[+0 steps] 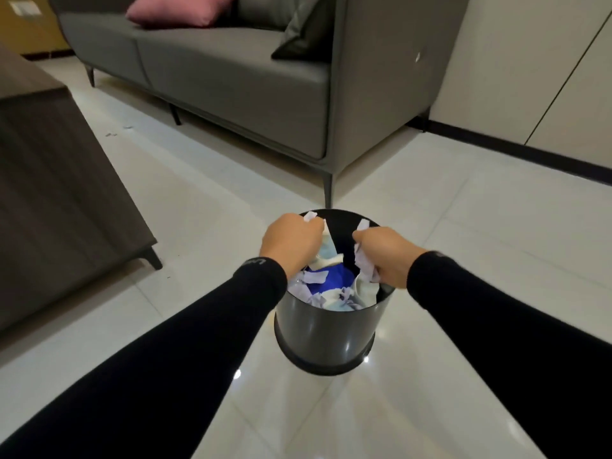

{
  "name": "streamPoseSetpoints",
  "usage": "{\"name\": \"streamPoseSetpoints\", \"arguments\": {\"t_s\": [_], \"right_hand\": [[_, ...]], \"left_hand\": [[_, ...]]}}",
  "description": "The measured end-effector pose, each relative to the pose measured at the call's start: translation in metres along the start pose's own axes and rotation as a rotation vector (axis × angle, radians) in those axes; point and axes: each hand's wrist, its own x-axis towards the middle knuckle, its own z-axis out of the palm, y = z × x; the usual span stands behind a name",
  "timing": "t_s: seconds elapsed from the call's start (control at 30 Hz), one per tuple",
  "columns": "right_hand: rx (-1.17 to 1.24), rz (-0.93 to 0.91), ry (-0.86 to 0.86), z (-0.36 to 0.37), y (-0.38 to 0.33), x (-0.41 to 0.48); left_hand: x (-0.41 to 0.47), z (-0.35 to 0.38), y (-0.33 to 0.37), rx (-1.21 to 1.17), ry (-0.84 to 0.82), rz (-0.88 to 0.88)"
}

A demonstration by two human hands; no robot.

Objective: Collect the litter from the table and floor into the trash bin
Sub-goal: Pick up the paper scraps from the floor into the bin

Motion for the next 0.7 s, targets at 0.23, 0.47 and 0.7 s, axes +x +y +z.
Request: {"name": "streamPoseSetpoints", "arguments": {"t_s": [0.23,0.47,0.7], "right_hand": [[0.162,0.026,0.024,0.006,0.02,0.009],[-0.129,-0.029,0.532,-0.007,0.047,0.005],[0.211,0.432,-0.04,0.013,0.079,-0.013]], "left_hand": [[-0.006,0.015,-0.022,-0.059,-0.024,-0.079],[-0.008,0.003,-0.034,-0.024,-0.042,0.008],[-0.013,-0.016,-0.058,-0.107,0.131,0.023]]}}
